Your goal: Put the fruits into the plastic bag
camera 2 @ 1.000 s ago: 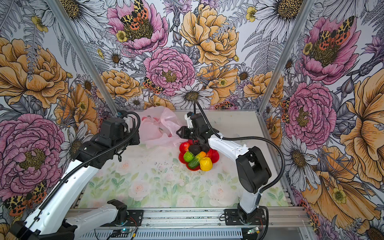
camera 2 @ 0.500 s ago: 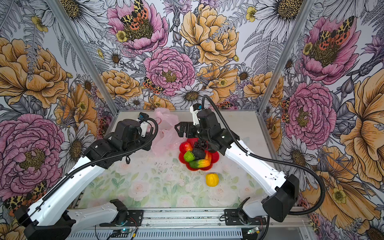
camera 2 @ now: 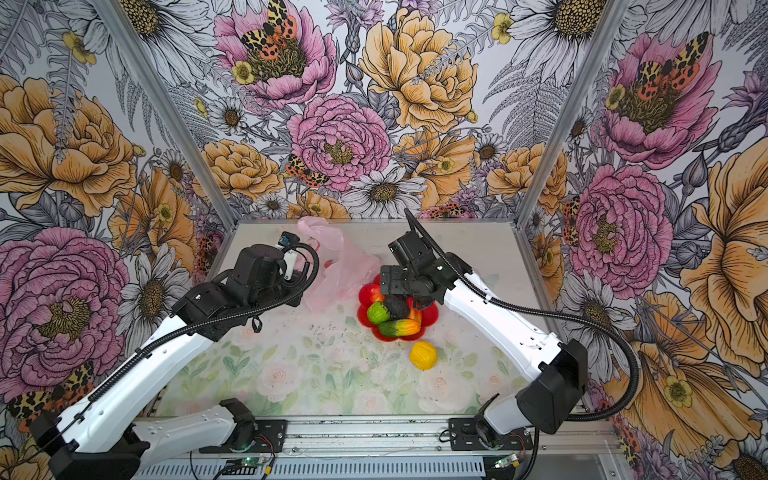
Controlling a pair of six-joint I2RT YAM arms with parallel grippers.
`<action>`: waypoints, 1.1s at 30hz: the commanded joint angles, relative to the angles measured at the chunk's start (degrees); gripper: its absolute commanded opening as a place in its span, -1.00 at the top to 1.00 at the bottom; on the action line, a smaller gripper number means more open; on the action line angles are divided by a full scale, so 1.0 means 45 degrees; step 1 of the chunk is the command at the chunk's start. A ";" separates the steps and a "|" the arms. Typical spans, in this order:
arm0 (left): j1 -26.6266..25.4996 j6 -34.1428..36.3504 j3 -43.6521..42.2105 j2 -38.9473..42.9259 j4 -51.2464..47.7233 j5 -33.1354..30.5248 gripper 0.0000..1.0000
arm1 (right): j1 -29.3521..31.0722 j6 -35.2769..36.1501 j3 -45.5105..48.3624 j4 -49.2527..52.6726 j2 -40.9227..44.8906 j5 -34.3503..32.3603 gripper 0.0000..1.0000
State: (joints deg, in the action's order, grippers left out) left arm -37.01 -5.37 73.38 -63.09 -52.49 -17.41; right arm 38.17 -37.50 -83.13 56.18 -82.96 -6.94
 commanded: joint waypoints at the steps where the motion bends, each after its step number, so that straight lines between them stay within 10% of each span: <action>1: -0.0130 0.0225 -0.0017 0.0156 0.0296 -0.0194 1.00 | -0.0059 -0.0276 0.0195 0.0268 0.0156 0.0332 -0.99; 17: 0.0270 -0.0216 -0.0607 0.0506 0.0269 0.0197 1.00 | -0.0056 -0.0631 0.1616 0.0210 0.0584 0.1230 -0.98; 33: -0.0025 0.0318 -0.0494 0.1043 0.0254 0.0487 1.00 | 0.0237 -0.0489 -0.1201 -0.1597 -0.1730 0.2674 -0.99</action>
State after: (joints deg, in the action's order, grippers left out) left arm -36.40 -5.50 70.57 -60.27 -52.29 -16.86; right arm 38.61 -39.86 -83.70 54.76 -88.05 2.11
